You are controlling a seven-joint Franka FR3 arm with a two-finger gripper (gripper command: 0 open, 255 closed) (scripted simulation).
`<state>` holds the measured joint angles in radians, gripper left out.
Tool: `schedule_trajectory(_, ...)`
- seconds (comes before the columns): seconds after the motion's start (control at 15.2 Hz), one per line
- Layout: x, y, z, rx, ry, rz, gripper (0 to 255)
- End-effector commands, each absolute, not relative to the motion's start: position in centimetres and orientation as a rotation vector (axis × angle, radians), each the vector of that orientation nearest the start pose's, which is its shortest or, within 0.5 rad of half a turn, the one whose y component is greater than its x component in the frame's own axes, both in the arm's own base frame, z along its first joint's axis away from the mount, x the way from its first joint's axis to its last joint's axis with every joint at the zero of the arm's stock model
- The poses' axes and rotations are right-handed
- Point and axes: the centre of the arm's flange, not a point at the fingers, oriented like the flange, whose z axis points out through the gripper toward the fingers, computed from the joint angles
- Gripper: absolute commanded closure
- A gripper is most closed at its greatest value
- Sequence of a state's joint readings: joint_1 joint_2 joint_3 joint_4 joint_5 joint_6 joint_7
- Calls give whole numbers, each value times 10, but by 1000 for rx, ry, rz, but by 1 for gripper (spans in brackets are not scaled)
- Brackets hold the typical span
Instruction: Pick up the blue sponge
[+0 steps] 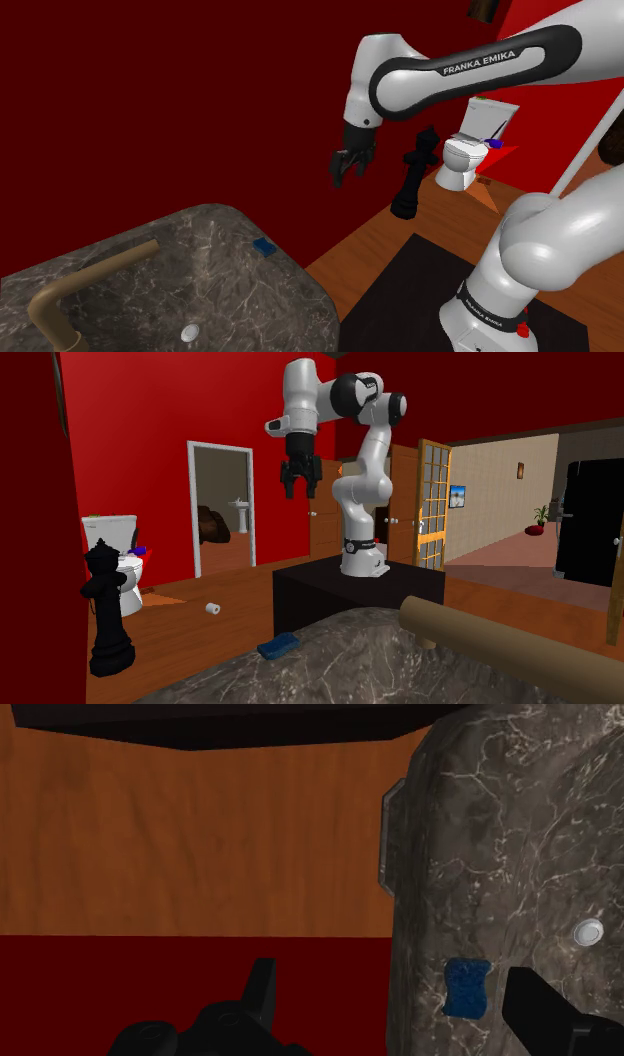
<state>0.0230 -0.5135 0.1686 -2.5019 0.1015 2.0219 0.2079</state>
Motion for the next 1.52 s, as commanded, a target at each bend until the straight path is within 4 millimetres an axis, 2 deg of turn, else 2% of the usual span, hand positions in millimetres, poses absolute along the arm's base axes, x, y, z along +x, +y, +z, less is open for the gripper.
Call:
schedule_trajectory(0.0, 400, 94, 443, -3123, 114, -51, 0)
schedule_trajectory(1.45, 556, 217, 235, -3124, -1, -112, 0)
